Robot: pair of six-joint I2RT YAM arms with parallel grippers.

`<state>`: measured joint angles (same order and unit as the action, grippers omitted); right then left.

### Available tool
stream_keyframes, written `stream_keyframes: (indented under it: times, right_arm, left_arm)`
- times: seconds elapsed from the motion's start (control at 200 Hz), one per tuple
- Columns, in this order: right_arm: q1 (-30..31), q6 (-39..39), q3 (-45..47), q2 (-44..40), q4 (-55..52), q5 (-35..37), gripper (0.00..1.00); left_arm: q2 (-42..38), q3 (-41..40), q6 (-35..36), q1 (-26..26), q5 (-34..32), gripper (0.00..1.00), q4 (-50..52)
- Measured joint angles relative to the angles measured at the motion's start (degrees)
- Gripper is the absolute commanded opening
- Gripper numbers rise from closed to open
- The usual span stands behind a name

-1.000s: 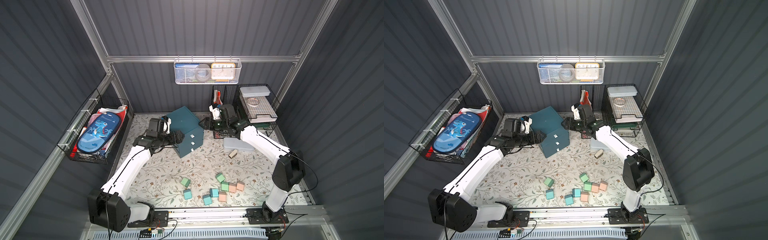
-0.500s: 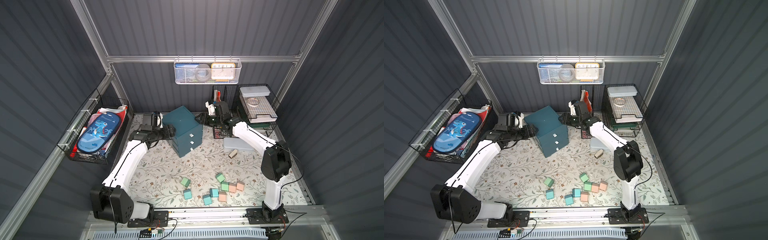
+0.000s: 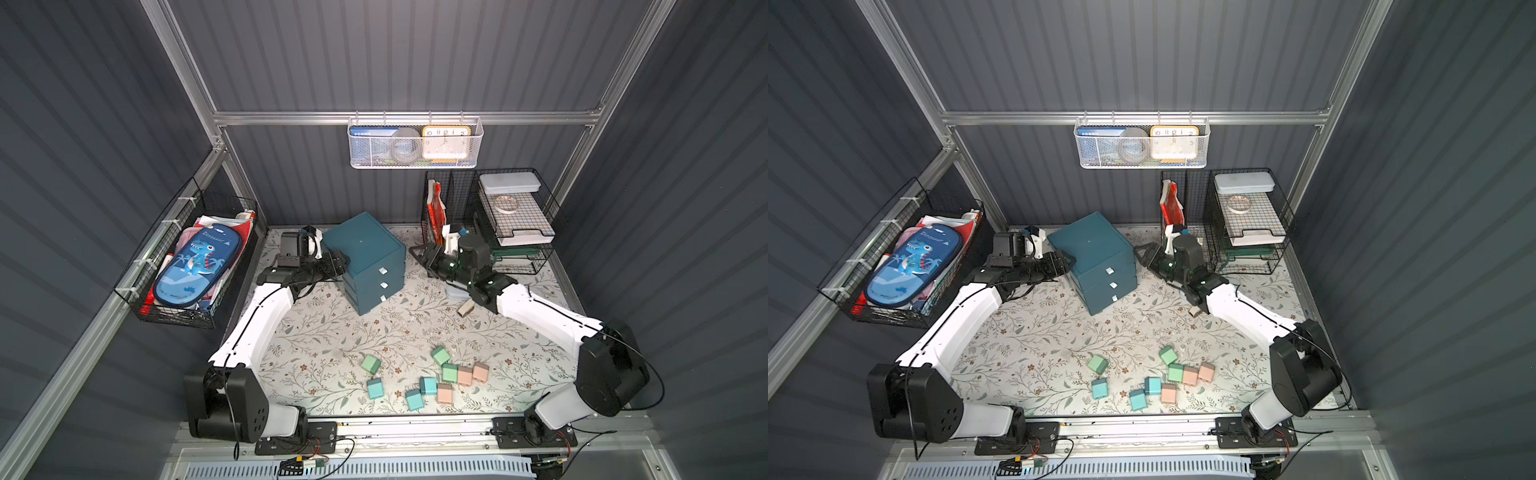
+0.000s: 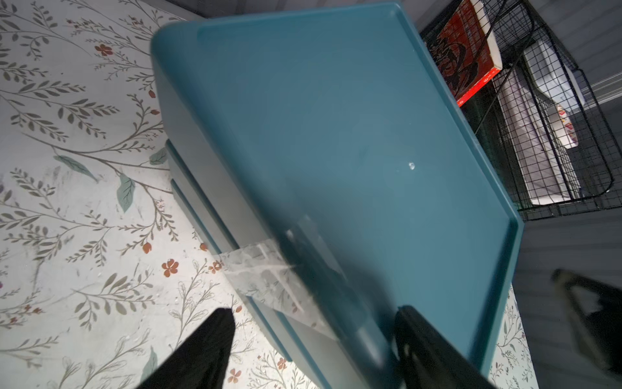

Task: Place the plugs into the drawer by color
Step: Open the drawer in the storage box.

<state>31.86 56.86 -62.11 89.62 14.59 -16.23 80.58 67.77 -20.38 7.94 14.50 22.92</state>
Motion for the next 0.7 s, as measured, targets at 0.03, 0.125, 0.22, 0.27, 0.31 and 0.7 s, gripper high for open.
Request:
stream_keyframes:
  times: [0.03, 0.125, 0.22, 0.27, 0.31, 0.7]
  right_arm:
    - [0.83, 0.96, 0.42, 0.98, 0.39, -0.31, 0.52]
    - [3.17, 3.89, 0.59, 4.50, 2.29, -1.44, 0.49]
    - [4.70, 6.58, 0.35, 7.19, 4.79, -2.93, 0.47]
    - [5.11, 7.58, -0.17, 8.44, 5.62, -3.48, 0.46]
    - [5.38, 8.46, -0.79, 9.55, 6.40, -3.78, 0.45]
    - [5.81, 12.87, -3.26, 12.74, 11.74, -4.81, 0.21]
  left_arm:
    - [0.04, -0.07, 0.00, 0.00, 0.13, 0.78, -0.26]
    - [0.28, -0.22, 0.00, 0.00, 0.68, 0.77, -0.92]
    - [0.48, -0.50, -0.02, 0.00, 1.09, 0.76, -1.70]
    - [0.48, -0.57, -0.02, 0.00, 1.18, 0.77, -2.01]
    - [0.48, -0.79, -0.02, 0.00, 1.25, 0.77, -2.29]
    - [0.48, -1.22, -0.17, 0.00, 2.01, 0.76, -2.95]
